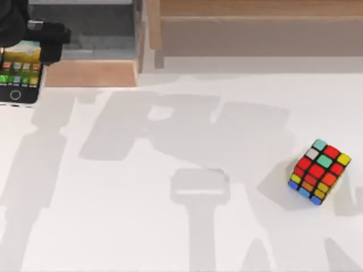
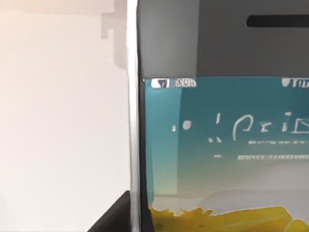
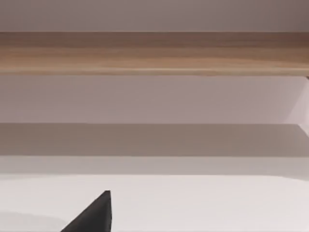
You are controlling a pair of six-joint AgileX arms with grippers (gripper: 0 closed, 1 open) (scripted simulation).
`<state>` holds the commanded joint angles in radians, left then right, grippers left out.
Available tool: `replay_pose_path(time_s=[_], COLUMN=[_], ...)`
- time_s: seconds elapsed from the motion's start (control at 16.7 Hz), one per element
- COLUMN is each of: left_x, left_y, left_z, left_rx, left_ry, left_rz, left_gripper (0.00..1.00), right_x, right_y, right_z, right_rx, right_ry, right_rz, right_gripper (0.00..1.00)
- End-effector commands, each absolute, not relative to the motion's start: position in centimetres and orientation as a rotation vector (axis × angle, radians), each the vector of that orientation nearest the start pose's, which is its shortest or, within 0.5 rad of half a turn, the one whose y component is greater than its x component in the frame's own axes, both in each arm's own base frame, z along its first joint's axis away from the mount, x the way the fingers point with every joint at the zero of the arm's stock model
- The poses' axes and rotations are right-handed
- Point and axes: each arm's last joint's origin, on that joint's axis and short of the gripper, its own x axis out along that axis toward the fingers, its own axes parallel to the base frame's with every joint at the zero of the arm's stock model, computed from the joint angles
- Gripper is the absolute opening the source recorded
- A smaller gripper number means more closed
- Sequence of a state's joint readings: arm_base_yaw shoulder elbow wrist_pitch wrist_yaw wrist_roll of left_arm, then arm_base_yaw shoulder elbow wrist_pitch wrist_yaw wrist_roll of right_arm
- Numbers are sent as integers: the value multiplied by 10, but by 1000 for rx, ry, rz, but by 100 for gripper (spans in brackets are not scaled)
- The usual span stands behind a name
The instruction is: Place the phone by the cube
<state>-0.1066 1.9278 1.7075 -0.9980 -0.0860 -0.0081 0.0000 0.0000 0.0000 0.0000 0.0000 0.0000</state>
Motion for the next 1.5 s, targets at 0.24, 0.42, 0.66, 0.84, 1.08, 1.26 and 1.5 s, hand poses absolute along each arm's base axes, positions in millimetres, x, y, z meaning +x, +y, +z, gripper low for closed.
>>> replay_pose_path(time_s=[0.24, 0.42, 0.66, 0.84, 1.08, 1.26, 1.5], left_x=[403, 390, 359, 334, 319, 319, 321], left_y=[-137, -211, -296, -340, -361, -361, -361], left_z=[266, 254, 226, 205, 191, 191, 190], left_rx=[36, -2, -12, 1, 16, 16, 17], left_ry=[1244, 1315, 1428, 1492, 1529, 1529, 1523], left_rz=[-46, -69, -62, -37, -16, -16, -15], left_gripper=[0, 0, 0, 0, 0, 0, 0], right_x=[106, 106, 106, 106, 106, 106, 106], right_y=[-1, -1, -1, -1, -1, -1, -1], right_z=[160, 160, 160, 160, 160, 160, 160], right_rx=[0, 0, 0, 0, 0, 0, 0], right_ry=[0, 0, 0, 0, 0, 0, 0], right_rz=[0, 0, 0, 0, 0, 0, 0], right_gripper=[100, 100, 100, 100, 100, 100, 100])
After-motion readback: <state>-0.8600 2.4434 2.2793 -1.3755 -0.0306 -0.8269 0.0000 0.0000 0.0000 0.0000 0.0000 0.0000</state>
